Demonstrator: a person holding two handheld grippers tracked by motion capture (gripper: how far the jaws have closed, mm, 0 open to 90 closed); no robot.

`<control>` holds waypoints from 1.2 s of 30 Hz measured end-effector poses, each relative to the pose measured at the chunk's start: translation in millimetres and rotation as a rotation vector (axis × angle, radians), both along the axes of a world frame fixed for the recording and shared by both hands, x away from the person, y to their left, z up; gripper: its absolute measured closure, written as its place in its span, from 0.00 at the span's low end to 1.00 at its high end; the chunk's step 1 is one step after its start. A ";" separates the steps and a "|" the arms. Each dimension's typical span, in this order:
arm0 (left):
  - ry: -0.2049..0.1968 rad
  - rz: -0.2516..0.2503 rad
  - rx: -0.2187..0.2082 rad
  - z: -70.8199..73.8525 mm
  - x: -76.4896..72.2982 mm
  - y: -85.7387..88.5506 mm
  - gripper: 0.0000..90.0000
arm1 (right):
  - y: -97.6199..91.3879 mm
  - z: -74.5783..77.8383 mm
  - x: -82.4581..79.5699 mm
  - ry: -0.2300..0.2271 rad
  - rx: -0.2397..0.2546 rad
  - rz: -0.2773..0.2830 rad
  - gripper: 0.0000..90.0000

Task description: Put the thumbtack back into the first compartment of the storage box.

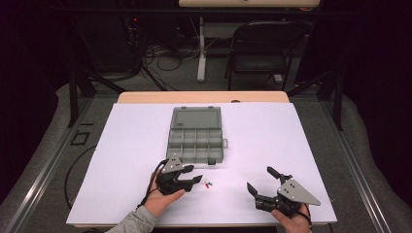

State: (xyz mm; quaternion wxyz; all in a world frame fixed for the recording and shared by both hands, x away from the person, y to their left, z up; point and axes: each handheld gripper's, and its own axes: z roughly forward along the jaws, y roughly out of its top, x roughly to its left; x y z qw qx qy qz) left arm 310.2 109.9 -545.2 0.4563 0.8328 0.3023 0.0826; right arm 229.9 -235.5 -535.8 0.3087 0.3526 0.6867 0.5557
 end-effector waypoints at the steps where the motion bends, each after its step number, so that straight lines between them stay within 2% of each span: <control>1: 0.005 -0.001 0.001 -0.8 0.0 -0.6 0.55 | 0.1 0.0 0.0 0.000 -0.001 0.003 0.16; 4: 0.026 -0.003 0.006 -2.6 -0.1 -1.8 0.57 | 0.6 0.2 -0.5 0.002 0.002 0.013 0.16; 10: 0.040 -0.007 0.022 -4.8 -0.2 -3.6 0.60 | 1.3 -0.2 -0.3 0.005 0.001 0.016 0.16; 13: 0.051 -0.011 0.014 -4.8 -1.1 -4.2 0.63 | 1.6 -0.3 -0.1 0.002 -0.003 0.016 0.16; 20: 0.062 0.000 0.028 -7.6 -1.2 -8.9 0.71 | 0.9 -0.6 0.5 0.005 -0.006 0.014 0.16; 23: 0.060 0.004 0.046 -9.7 0.8 -13.3 0.74 | 1.0 -0.8 0.5 0.006 -0.006 0.014 0.16; 24: 0.076 0.008 0.049 -10.9 2.0 -16.1 0.75 | 1.1 -0.8 0.7 0.005 -0.007 0.013 0.16; 28: 0.099 0.006 0.054 -12.4 2.2 -20.9 0.80 | 1.1 -0.8 0.8 0.005 -0.007 0.012 0.16; 31: 0.094 0.009 0.068 -13.4 1.6 -24.6 0.83 | 0.5 -0.9 1.1 0.006 -0.005 0.010 0.16; 36: 0.109 0.009 0.093 -16.2 3.2 -27.0 0.86 | 0.2 -1.0 1.2 0.008 -0.005 0.011 0.16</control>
